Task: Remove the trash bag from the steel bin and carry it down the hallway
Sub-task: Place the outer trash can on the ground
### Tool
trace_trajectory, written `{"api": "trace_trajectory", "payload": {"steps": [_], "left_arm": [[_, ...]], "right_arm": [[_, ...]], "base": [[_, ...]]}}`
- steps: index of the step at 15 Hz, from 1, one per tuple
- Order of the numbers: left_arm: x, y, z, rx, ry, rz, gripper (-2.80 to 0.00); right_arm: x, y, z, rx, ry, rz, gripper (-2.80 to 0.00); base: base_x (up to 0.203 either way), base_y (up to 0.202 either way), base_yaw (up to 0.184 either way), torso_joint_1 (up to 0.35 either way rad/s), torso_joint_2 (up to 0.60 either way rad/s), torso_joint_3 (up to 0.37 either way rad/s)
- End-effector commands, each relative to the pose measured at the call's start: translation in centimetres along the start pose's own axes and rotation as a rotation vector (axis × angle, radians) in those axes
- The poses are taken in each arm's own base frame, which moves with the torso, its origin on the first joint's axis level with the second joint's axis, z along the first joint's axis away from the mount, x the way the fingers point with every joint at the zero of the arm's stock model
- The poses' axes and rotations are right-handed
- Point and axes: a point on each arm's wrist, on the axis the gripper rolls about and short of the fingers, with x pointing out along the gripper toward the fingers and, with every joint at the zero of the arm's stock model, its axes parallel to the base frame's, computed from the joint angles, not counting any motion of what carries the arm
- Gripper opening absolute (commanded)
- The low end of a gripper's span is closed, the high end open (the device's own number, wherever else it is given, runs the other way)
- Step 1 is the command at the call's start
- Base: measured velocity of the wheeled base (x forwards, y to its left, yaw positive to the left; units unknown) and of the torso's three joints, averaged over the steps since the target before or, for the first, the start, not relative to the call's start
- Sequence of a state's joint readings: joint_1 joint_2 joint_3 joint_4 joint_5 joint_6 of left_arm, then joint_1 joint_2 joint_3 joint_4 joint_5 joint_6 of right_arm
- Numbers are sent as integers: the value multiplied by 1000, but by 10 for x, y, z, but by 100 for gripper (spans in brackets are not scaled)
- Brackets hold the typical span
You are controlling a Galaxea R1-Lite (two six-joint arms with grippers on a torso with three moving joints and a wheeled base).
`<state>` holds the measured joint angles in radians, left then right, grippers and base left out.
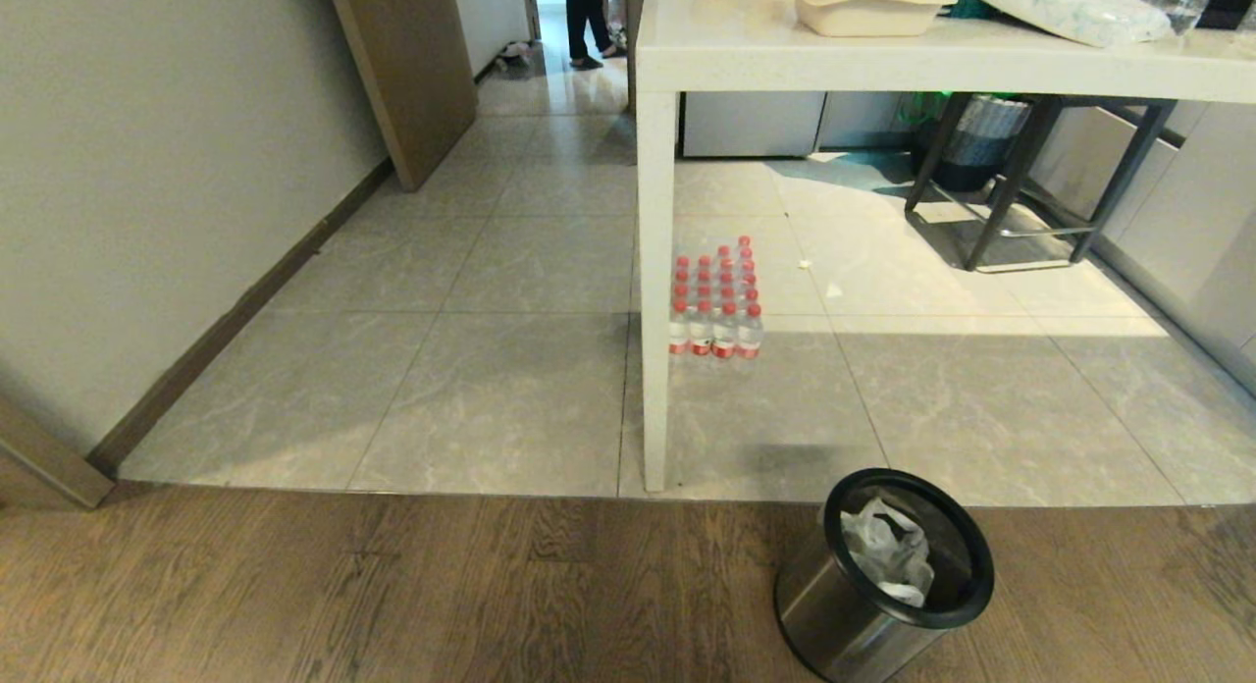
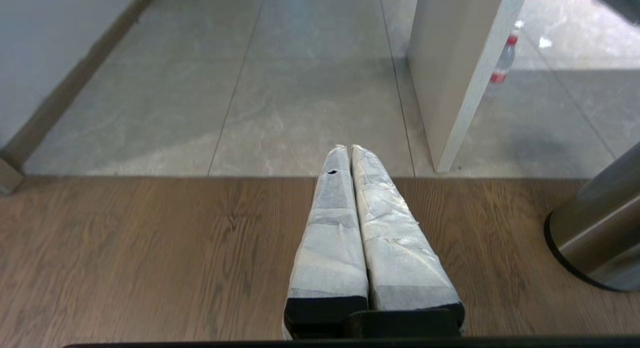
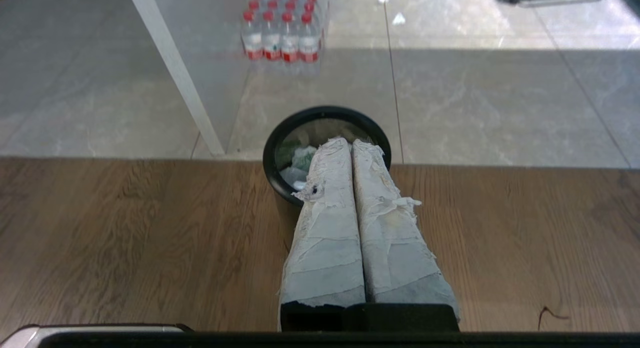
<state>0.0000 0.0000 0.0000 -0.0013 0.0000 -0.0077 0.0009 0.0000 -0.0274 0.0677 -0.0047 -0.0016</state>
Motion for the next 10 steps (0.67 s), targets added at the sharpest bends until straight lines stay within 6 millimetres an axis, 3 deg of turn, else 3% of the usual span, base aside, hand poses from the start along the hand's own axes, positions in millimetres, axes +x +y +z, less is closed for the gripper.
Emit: {"api": "trace_trajectory", "payload": {"steps": [1, 10], "left_arm": [[0, 0, 0, 0, 0, 0, -280], [0, 0, 0, 1, 1, 0, -280]], "right_arm": [[0, 0, 0, -1, -1, 0, -280], [0, 0, 0, -7, 0, 4, -280]], "base": [[0, 0, 0, 0, 11, -195], [0, 0, 0, 2, 3, -175]]}}
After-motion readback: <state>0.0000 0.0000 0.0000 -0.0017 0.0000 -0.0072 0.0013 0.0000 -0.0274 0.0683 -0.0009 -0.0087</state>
